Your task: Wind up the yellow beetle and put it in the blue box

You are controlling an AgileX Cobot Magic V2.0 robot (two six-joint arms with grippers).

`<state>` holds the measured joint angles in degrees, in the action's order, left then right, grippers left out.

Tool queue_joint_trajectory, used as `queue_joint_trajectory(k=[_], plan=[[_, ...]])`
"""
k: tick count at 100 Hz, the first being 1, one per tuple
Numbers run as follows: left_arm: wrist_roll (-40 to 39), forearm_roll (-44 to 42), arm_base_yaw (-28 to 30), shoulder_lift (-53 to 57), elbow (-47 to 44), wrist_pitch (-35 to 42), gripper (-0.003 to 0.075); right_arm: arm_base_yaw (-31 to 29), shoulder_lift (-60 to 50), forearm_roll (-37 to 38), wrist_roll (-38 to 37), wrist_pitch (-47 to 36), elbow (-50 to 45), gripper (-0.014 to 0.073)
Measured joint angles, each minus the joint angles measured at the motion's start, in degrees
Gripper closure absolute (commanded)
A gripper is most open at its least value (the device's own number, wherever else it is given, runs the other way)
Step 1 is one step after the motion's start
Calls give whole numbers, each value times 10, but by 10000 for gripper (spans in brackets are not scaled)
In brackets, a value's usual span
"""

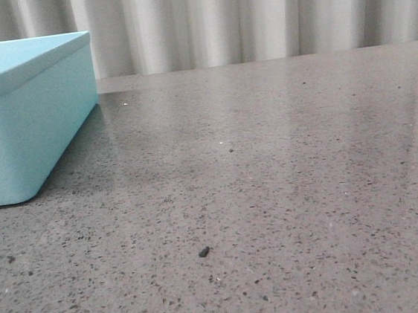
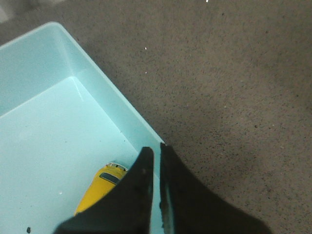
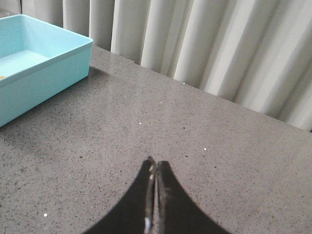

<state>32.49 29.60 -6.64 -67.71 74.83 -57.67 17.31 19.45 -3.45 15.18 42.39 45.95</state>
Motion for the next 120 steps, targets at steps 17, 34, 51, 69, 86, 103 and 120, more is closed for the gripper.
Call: queue_joint_trajectory(k=[17, 34, 51, 69, 86, 103, 120], plan=[[3, 1, -21, 156, -141, 71, 741, 0, -85, 0, 0, -4, -63, 635], [46, 1, -44, 302, -305, 157, 741, 0, -121, 0, 0, -5, -92, 635], [55, 5, -45, 447, -445, 255, 741, 0, -124, 12, 0, -12, -111, 635], [56, 20, -45, 538, -545, 302, 741, 0, -124, 57, -1, -33, -129, 635], [56, 26, -45, 563, -597, 354, 741, 0, -124, 35, -2, -72, -130, 635], [56, 51, -45, 564, -631, 435, 741, 0, -140, 45, 24, -129, -166, 635], [56, 88, -45, 564, -656, 488, 741, 0, -179, 48, 28, -203, -245, 635]])
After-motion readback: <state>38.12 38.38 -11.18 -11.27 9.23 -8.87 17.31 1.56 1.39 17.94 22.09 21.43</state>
